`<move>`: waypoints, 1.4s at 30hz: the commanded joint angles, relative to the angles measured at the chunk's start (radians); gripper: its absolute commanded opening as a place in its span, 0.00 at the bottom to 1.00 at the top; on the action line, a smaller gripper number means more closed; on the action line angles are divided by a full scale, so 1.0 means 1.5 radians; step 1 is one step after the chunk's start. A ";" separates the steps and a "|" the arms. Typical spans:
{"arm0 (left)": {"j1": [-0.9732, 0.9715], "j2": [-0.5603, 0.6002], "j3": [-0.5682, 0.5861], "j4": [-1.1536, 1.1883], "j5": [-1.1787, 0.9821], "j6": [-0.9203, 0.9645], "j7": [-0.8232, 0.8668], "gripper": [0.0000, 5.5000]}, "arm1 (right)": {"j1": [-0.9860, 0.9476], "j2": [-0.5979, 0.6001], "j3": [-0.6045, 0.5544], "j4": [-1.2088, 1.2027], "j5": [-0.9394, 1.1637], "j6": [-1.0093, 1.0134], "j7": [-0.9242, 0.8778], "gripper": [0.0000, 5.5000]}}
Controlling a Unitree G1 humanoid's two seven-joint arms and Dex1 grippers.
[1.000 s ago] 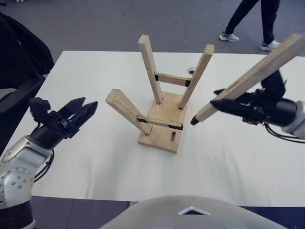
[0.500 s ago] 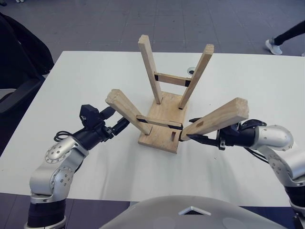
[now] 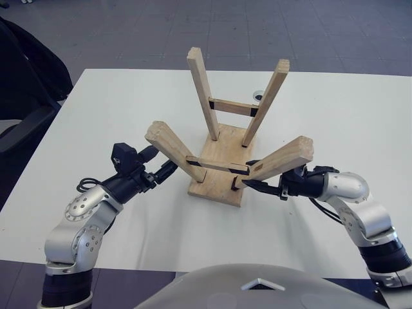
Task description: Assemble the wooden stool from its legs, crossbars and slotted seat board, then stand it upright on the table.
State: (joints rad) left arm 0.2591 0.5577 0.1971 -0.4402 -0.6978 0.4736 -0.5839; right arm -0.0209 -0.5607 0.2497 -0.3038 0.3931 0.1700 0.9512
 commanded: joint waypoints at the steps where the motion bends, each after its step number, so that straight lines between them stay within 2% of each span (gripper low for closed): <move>1: -0.010 -0.003 -0.003 0.002 0.007 0.002 -0.009 0.68 | -0.019 0.009 0.018 0.047 -0.041 -0.027 0.008 0.37; 7: -0.005 -0.004 0.005 0.003 0.011 -0.003 -0.010 0.68 | -0.019 -0.040 0.060 0.053 -0.114 -0.057 0.044 0.37; 14: 0.001 -0.003 0.018 0.012 0.017 -0.012 -0.016 0.68 | -0.022 -0.044 0.051 0.044 -0.049 0.024 0.053 0.37; 20: -0.040 0.023 0.076 0.039 0.027 -0.025 -0.014 0.68 | -0.029 -0.048 0.054 0.036 -0.059 0.028 0.050 0.37; 23: -0.107 0.057 0.144 0.040 0.028 -0.029 0.015 0.68 | -0.034 -0.049 0.062 0.043 -0.093 0.016 0.034 0.37; 26: -0.218 0.127 0.204 0.030 0.011 -0.009 0.040 0.68 | -0.029 -0.050 0.065 0.045 -0.103 0.017 0.027 0.37; 29: -0.342 0.190 0.222 0.006 -0.042 0.040 0.066 0.68 | -0.029 -0.046 0.062 0.039 -0.094 0.032 0.017 0.37; 32: -0.453 0.244 0.180 -0.047 -0.098 0.113 0.094 0.68 | -0.042 -0.033 0.066 0.044 -0.094 0.055 -0.002 0.37; 38: -0.577 0.256 0.078 -0.142 -0.294 0.311 0.245 0.68 | -0.072 0.005 0.096 0.086 -0.119 0.076 -0.043 0.37; 40: -0.588 0.262 0.040 -0.163 -0.287 0.349 0.288 0.68 | -0.086 0.021 0.102 0.109 -0.128 0.082 -0.064 0.37; 42: -0.571 0.282 -0.011 -0.188 -0.212 0.356 0.295 0.68 | -0.098 0.037 0.108 0.125 -0.134 0.090 -0.081 0.37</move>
State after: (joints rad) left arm -0.6060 0.9528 0.2343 -0.6979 -1.0854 0.9838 -0.1594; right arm -0.1945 -0.4993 0.3775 -0.1970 0.2742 0.2208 0.8624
